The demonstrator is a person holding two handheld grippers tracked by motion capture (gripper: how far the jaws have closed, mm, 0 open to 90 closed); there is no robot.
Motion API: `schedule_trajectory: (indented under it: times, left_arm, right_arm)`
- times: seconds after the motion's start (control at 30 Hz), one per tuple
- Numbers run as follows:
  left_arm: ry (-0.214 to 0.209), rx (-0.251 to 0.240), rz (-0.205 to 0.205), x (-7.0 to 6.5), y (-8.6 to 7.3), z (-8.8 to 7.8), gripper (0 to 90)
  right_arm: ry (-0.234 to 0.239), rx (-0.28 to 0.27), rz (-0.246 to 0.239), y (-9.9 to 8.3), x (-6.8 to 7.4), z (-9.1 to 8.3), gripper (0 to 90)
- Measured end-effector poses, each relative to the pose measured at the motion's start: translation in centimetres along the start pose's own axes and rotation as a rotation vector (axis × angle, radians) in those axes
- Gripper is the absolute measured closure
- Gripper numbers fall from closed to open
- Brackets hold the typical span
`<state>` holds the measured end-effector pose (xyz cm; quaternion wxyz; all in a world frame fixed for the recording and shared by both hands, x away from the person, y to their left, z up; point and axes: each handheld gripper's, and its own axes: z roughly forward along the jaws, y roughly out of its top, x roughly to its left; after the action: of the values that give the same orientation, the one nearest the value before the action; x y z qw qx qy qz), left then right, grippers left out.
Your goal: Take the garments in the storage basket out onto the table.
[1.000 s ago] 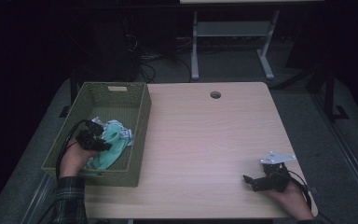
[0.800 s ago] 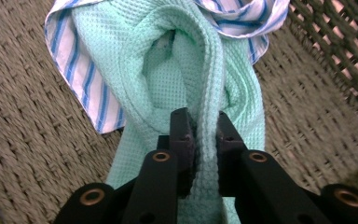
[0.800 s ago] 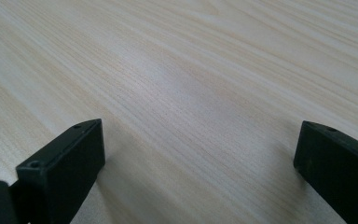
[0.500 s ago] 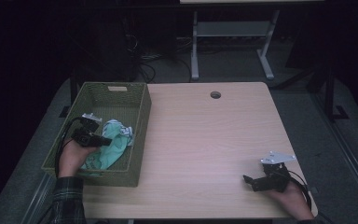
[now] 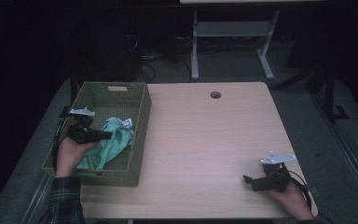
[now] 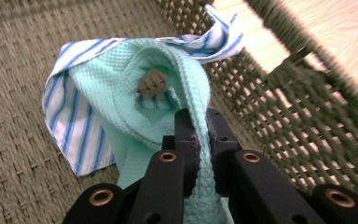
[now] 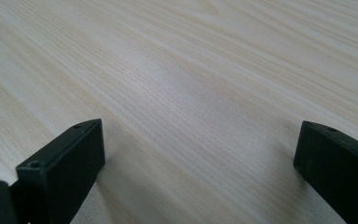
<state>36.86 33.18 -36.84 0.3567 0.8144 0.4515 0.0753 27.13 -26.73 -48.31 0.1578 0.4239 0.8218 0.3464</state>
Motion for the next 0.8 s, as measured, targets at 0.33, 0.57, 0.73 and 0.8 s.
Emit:
schedule_trajectory:
  times: [0.33, 0.57, 0.73, 0.8]
  left_arm:
    - [-0.018, -0.099, -0.007, -0.5, 0.7, -2.1, 85.0]
    - [-0.031, -0.155, 0.001, -0.8, 1.4, -3.6, 85.0]
    - [-0.048, -0.195, 0.000, -1.0, 1.7, -4.7, 85.2]
    - [-0.054, -0.211, -0.001, -1.2, 1.9, -5.1, 85.3]
  right_arm:
    - [0.000, 0.000, -0.001, 0.0, 0.0, 0.0, 1.4]
    - [0.000, 0.000, 0.000, 0.0, 0.0, 0.0, 1.4]
    - [-0.001, 0.000, 0.000, 0.0, 0.0, 0.0, 1.4]
    - [-0.001, 0.000, 0.000, 0.0, 0.0, 0.0, 1.4]
